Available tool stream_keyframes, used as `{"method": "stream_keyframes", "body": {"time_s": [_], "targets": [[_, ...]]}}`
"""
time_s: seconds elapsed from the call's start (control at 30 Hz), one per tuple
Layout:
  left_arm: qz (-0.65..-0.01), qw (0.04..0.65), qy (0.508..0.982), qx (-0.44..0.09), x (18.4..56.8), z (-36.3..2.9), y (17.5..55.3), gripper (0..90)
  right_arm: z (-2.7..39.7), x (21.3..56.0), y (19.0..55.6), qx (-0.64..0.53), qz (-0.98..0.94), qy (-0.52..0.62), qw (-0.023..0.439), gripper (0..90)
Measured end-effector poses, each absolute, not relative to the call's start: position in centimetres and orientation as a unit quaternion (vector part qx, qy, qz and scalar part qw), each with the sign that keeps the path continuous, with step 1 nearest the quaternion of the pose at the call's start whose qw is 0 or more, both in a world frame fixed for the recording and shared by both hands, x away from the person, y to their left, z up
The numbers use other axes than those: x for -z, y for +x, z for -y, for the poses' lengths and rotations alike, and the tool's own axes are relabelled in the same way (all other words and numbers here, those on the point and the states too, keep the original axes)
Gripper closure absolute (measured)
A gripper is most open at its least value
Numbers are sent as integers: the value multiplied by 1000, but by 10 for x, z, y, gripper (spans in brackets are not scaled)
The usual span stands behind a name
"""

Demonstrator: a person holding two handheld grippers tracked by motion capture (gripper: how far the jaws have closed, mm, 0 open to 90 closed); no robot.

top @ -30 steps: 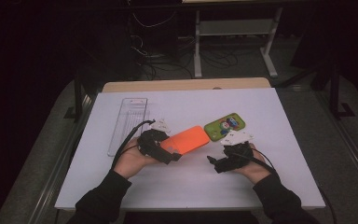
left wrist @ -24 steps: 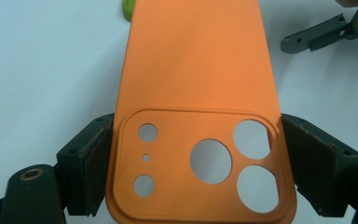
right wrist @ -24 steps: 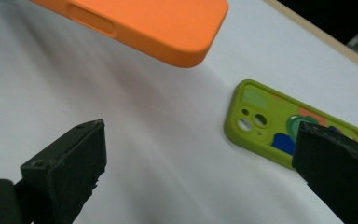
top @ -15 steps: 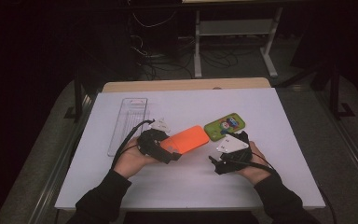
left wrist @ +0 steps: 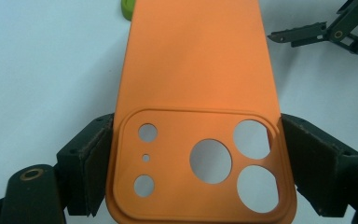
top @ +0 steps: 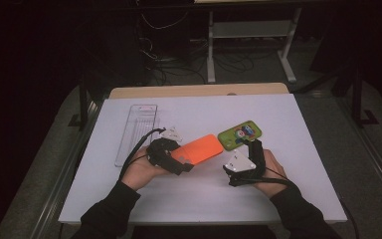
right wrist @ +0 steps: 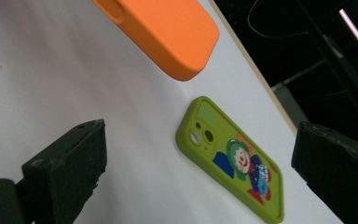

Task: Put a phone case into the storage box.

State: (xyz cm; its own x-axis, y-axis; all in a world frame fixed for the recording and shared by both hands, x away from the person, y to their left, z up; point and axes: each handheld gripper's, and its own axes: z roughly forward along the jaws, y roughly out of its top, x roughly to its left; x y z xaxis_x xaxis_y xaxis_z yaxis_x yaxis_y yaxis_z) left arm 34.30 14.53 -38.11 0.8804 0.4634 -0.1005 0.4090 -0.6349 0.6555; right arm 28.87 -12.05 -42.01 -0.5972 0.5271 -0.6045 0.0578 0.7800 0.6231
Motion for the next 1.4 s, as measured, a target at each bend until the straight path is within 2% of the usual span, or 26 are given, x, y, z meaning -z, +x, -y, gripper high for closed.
{"method": "stream_keyframes", "body": {"time_s": [1.03, 1.2, 1.4], "targets": [[-256, 360, 896, -34, 382, -144, 342, 162, 101, 428, 277, -187, -817, 30, 545, 7], [-237, 344, 908, -38, 380, -144, 344, 162, 93, 432, 273, -167, -804, -1, 571, 0], [-256, 362, 896, -31, 381, -141, 342, 162, 85, 437, 271, -158, -786, -35, 596, 0]]}}
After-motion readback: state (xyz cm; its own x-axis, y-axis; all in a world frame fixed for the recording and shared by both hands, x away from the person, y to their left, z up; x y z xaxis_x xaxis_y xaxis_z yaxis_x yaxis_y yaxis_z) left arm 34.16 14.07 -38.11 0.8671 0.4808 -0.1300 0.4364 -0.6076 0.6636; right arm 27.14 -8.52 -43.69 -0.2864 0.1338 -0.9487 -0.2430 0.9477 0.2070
